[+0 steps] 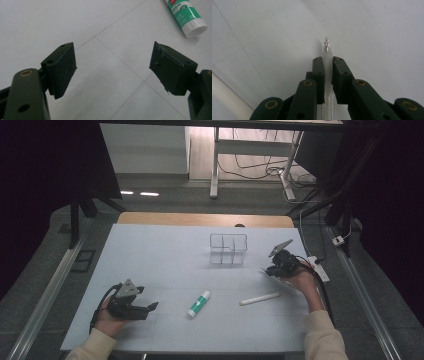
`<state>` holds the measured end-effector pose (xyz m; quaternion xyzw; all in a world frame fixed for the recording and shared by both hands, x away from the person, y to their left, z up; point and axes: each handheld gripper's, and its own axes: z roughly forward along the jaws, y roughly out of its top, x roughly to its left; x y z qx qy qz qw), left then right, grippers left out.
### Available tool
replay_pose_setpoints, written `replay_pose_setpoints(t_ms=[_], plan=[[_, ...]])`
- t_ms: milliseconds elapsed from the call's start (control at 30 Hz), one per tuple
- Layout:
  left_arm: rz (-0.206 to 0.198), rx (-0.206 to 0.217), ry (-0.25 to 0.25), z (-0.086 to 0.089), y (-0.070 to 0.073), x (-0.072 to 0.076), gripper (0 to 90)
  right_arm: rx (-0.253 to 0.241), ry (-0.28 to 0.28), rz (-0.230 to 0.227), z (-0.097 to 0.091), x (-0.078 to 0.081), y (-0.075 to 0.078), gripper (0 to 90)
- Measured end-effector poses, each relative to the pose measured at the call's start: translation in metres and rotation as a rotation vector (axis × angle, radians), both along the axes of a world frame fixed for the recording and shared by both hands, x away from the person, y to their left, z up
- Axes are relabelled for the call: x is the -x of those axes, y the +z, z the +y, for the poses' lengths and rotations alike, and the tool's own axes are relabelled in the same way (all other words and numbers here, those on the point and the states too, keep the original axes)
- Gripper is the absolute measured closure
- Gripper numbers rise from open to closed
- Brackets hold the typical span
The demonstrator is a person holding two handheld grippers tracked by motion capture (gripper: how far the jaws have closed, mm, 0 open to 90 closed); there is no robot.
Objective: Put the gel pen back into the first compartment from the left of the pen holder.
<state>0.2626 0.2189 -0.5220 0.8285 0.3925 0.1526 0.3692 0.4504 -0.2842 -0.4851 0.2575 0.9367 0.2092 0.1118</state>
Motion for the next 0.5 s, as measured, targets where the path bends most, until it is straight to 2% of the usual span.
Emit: replay_pose_setpoints(t_ms=[233,500], plan=[[0.000,-0.001,0.001,0.000,0.000,0.000,21.2,-0.038,-0.034,-0.040,-0.003,0.003,0.009,80.8],[0.000,-0.001,0.001,0.000,0.000,0.000,21.1,-0.075,-0.045,-0.093,-0.003,0.007,0.022,80.8]])
